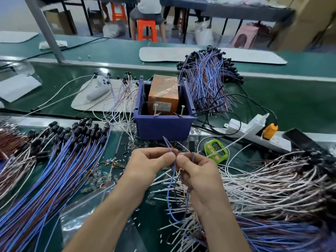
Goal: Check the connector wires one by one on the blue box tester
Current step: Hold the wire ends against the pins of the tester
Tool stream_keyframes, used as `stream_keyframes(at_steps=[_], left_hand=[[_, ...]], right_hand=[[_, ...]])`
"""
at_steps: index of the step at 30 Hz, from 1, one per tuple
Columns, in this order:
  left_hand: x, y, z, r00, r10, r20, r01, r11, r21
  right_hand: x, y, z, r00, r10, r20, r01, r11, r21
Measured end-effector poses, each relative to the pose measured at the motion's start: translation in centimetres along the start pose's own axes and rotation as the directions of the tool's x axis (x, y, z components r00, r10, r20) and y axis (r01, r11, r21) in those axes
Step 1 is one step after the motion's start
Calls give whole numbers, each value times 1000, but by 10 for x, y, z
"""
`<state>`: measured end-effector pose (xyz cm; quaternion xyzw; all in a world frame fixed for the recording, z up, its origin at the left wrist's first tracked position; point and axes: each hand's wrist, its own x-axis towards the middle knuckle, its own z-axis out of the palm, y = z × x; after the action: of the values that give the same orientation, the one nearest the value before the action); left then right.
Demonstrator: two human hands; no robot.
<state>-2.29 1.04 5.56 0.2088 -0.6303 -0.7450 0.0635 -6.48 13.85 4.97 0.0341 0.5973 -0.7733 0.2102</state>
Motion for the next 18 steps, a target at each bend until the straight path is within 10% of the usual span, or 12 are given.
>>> stream_keyframes(at_steps=[8,18], left_hand=[[13,16,-15,992,-42,-119,28,993,-119],[28,15,-26,900,46,-433,-14,997,75]], right_hand=[[13,-10,-14,958,-40,-284,74,992,107],[28,-14,1,951,14,-308,52,977,207]])
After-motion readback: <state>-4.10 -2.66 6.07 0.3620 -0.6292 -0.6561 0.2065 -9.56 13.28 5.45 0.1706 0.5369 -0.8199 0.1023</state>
